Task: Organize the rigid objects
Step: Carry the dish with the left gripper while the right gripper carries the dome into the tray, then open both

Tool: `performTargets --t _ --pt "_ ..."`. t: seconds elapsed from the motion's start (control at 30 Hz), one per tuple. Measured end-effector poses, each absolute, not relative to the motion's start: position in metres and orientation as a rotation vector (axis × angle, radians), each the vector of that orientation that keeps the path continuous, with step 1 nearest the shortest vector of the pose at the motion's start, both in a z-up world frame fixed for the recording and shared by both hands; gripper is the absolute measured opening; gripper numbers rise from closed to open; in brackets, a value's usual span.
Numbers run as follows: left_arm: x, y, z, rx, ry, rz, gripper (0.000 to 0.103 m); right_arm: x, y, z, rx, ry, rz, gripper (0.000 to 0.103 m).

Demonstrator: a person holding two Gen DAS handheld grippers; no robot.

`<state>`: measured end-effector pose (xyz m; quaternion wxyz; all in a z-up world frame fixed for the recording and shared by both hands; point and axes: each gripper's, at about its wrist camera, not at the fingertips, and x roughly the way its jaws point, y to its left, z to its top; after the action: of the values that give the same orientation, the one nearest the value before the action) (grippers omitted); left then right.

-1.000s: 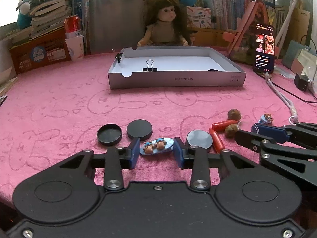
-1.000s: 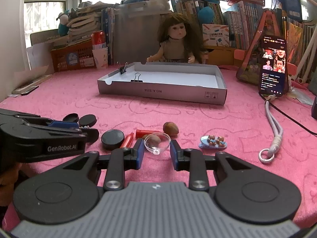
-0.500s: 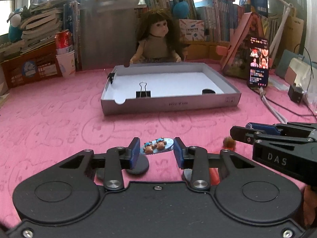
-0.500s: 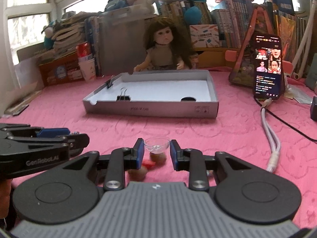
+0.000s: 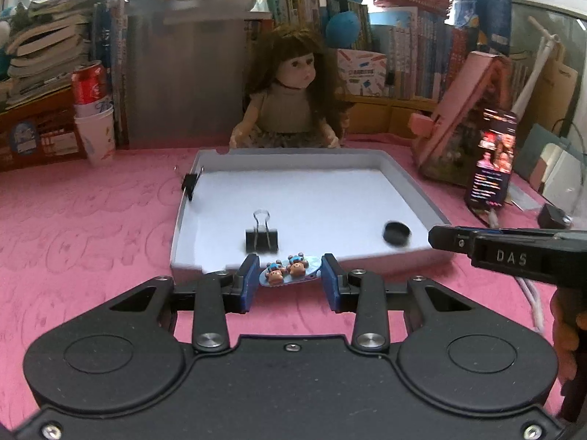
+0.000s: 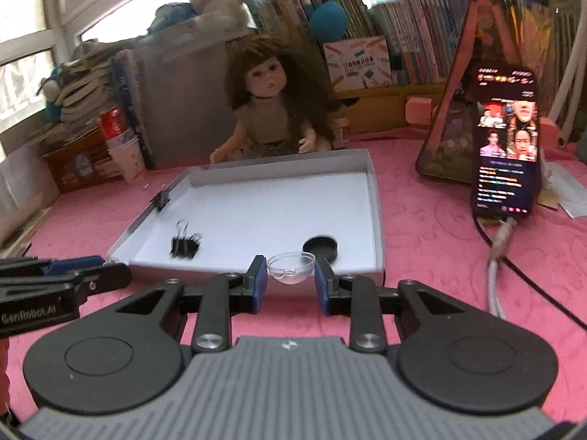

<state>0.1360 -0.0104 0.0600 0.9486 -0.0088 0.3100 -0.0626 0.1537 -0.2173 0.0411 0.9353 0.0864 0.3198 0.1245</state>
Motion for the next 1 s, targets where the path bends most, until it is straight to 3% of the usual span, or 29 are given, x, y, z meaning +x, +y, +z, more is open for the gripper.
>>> performTargets --t 0.5,1.0 --pt "0.29 0.0 0.04 -0.083 0.825 -0.028 0.035 0.272 -0.211 0.019 0.161 0.877 0.203 0.034" --pt "0.307 -0.015 0.012 0.007 0.854 -0.007 0.035 0.284 -0.207 0.001 0.137 0.901 0.198 0.038"
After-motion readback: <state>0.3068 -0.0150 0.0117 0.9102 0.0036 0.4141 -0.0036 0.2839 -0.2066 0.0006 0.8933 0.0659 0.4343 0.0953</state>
